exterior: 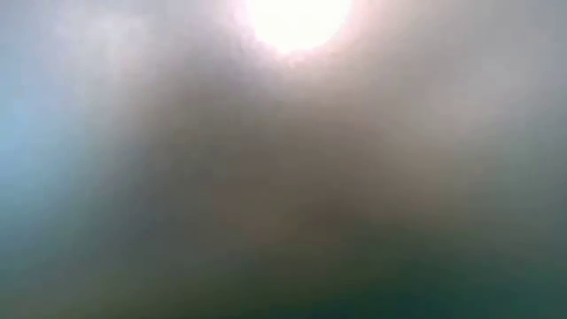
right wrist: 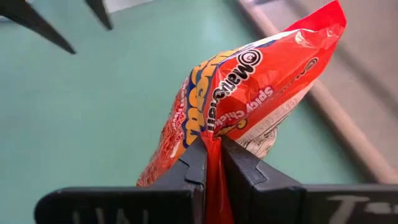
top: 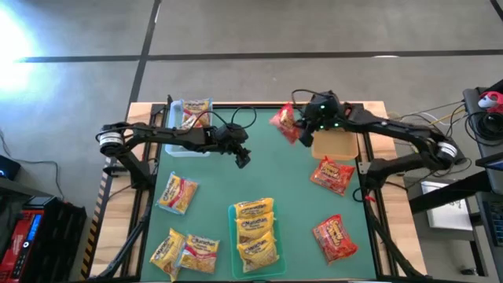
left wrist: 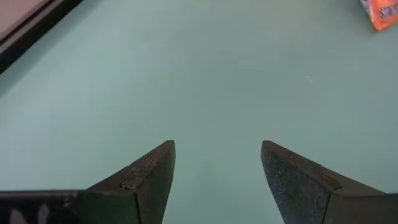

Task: Sort Maruchan noodles
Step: Put the top red noodle pack into the orange bin

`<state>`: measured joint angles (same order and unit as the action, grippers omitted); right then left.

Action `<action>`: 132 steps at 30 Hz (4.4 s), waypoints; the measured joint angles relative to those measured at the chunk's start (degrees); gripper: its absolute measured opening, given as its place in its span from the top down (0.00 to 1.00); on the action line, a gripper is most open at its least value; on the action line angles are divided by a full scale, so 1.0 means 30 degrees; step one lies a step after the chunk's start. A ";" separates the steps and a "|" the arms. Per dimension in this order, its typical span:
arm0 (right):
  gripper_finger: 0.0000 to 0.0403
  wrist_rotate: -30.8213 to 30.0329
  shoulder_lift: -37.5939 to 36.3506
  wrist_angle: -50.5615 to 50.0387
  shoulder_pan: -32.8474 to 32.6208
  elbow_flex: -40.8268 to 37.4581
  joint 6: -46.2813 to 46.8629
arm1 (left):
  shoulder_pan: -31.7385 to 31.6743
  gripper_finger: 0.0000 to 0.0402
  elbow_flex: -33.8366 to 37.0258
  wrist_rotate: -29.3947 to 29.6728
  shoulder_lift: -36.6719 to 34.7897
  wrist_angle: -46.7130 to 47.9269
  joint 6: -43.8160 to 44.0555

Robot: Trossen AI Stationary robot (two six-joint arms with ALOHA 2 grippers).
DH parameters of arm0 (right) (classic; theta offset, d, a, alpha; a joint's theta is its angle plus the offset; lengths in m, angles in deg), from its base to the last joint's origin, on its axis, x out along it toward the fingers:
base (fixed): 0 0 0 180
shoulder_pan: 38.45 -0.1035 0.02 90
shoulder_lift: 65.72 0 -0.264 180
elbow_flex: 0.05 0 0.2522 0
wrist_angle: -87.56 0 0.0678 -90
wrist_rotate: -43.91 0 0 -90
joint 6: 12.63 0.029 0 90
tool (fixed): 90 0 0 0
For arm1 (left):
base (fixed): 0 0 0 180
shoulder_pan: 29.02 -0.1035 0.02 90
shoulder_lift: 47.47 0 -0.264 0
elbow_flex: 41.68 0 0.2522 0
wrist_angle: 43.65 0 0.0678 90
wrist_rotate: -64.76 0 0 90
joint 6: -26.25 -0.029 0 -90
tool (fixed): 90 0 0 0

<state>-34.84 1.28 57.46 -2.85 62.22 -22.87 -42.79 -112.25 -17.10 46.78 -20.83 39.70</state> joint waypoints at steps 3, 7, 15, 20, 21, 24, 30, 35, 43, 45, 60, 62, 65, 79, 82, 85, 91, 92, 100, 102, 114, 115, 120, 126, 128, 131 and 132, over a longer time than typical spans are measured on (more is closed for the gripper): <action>0.95 -0.1762 -0.1487 -0.0788 0.0517 0.0000 -0.1746 | 0.0027 0.44 0.0000 0.0485 0.0000 0.0001 0.0160; 0.95 -0.3338 -0.3200 -0.2200 0.1485 0.0011 -0.3702 | 0.0032 0.44 0.0000 0.0605 0.0000 -0.0001 0.0198; 0.95 -0.4330 -0.4563 -0.5961 0.2981 0.0029 -0.7515 | 0.0032 0.44 0.0000 0.0627 -0.0003 -0.0029 0.0198; 0.95 -0.6015 -0.4289 -0.8494 0.3238 0.0029 -1.0424 | 0.0032 0.44 0.0000 0.0628 -0.0007 -0.0176 0.0198; 0.95 -0.6409 -0.4141 -0.8903 0.3261 0.0029 -1.0680 | 0.0032 0.44 0.0000 0.0628 -0.0007 -0.0176 0.0198; 0.95 -0.7484 -0.3621 -0.9822 0.3244 0.0029 -1.1353 | 0.0025 0.44 0.0000 0.0636 -0.0007 -0.0264 0.0198; 0.95 -0.7581 -0.2295 -1.0098 0.3268 0.0029 -1.1613 | 0.0025 0.44 -0.0001 0.0636 -0.0007 -0.0453 0.0198; 0.95 -0.7777 -0.1184 -1.0305 0.3331 0.0029 -1.1889 | 0.0028 0.44 -0.0007 0.0636 -0.0007 -0.0482 0.0191; 0.92 -0.8563 0.0404 -1.0295 0.3311 0.0029 -1.0808 | 0.0025 0.44 -0.0007 0.0643 0.0355 -0.0513 0.0127; 0.91 -0.9906 0.0709 -1.0232 0.3311 0.0029 -1.0474 | 0.0025 0.44 -0.0007 0.0636 0.0493 -0.0543 0.0133; 0.90 -1.3489 0.0956 -1.0103 0.3307 0.1188 -0.4660 | 0.0025 0.44 -0.0007 0.0636 0.0882 -0.0864 0.0191; 0.90 -1.3489 0.0956 -1.0326 0.3311 0.1865 -0.3168 | 0.0025 0.44 -0.0007 0.0636 0.0882 -0.0876 0.0191; 0.90 -1.3488 0.0956 -1.0859 0.3311 0.3100 -0.1155 | 0.0025 0.44 -0.0007 0.0628 0.0882 -0.0876 0.0191; 0.90 0.2697 0.0769 -1.3578 0.1170 0.4409 0.5483 | 0.0034 0.44 -0.0010 0.0621 0.0882 -0.1171 -0.0191; 0.90 0.2585 0.0709 -1.3640 -0.0632 0.3423 0.6681 | 0.0135 0.44 -0.0007 0.0621 0.0882 -0.1899 -0.0306; 0.90 0.2552 0.0665 -1.3646 -0.2567 0.2616 0.7758 | 0.0363 0.44 -0.0007 0.0619 0.0882 -0.2850 -0.0405; 0.90 0.1166 0.0665 -1.3619 -0.6501 0.1583 1.1139 | 0.1135 0.44 0.0016 0.0621 0.0882 -0.4226 -0.0523; 0.90 0.0737 0.0665 -1.3690 -0.7167 0.1492 1.1802 | 0.1297 0.44 0.0081 0.0621 0.0882 -0.4533 -0.0523; 0.91 -0.3977 0.0737 -1.5772 -1.1525 0.1430 1.6618 | 0.2523 0.44 0.1431 0.0621 0.0882 -0.8528 -0.0530; 0.91 -0.4262 0.0841 -1.6770 -1.2139 0.1387 1.7839 | 0.2696 0.44 0.1838 0.0621 0.0882 -0.9160 -0.0530; 0.91 -0.4790 0.0956 -1.8714 -1.3330 -0.0892 2.2433 | 0.2831 0.44 0.2310 0.0627 0.0867 -1.0247 -0.0822; 0.91 -0.4804 0.0956 -1.8788 -1.3330 -0.1135 2.2458 | 0.2837 0.44 0.2310 0.0628 0.0875 -1.0275 -0.0822; 0.91 -0.4681 0.0956 -1.8930 -1.3330 -0.2152 2.3005 | 0.2837 0.44 0.2317 0.0628 0.0969 -1.0452 -0.1026; 0.91 -0.5108 0.0956 -1.8396 -1.3330 -0.2916 2.2582 | 0.2844 0.44 0.2324 0.0618 0.0976 -1.1194 -0.1033; 0.91 -0.5305 0.0964 -1.7670 -1.3323 -0.2969 2.2185 | 0.2844 0.44 0.2324 0.0618 0.0976 -1.1178 -0.1033; 0.91 -0.5729 0.0964 -1.5797 -1.3326 -0.3125 2.1538 | 0.2844 0.44 0.2340 0.0614 0.0976 -1.1178 -0.1030; 0.91 -0.5904 0.0956 -1.5077 -1.3330 -0.3186 2.1276 | 0.2845 0.44 0.2347 0.0614 0.0976 -1.1170 -0.1032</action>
<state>-52.55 4.15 12.23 -42.84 52.66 40.96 -34.26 -105.21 -15.26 49.71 -54.34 36.61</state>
